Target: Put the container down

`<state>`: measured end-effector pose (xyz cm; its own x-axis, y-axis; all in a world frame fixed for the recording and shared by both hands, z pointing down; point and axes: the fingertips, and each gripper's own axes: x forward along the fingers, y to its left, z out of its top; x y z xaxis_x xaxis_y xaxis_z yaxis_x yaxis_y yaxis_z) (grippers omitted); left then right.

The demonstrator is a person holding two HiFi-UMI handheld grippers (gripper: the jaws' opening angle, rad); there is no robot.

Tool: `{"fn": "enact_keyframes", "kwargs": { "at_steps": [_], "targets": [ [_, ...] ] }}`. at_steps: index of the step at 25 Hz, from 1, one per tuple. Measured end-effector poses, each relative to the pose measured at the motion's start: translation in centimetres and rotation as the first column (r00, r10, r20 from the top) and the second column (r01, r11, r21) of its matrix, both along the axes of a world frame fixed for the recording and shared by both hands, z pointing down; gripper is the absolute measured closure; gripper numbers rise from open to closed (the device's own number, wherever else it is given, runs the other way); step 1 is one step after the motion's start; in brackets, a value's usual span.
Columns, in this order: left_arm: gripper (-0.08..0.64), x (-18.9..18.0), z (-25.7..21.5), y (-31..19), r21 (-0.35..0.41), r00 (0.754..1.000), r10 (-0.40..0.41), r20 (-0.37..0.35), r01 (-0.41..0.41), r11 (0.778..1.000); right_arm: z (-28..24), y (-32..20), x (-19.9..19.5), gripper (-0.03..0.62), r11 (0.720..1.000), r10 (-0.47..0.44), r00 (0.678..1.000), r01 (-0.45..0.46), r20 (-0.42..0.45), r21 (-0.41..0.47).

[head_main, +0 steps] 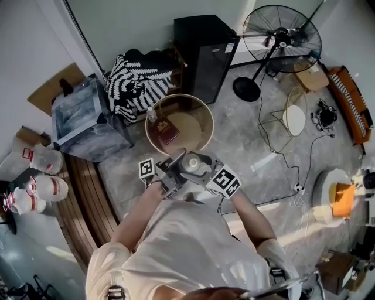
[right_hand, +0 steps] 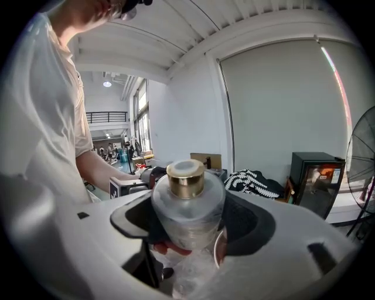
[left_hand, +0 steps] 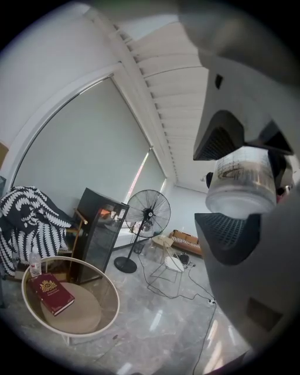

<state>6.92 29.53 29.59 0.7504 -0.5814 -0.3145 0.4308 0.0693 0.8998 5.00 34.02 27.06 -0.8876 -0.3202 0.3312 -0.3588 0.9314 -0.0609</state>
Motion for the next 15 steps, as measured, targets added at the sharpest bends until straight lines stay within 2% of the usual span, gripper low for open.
{"fn": "enact_keyframes", "kwargs": {
  "at_steps": [7, 15],
  "targets": [
    [0.293, 2.4, 1.0, -0.6, -0.021, 0.999, -0.032, -0.009, 0.032, 0.999, 0.9, -0.6, 2.5, 0.258, 1.000, -0.024, 1.000, 0.024, 0.001, -0.015],
    [0.293, 2.2, 1.7, -2.6, -0.034, 0.999, -0.032, 0.002, 0.032, 0.999, 1.6, -2.6, 2.3, 0.258, 0.999, -0.028, 1.000, 0.028, 0.003, -0.033]
  ]
}}
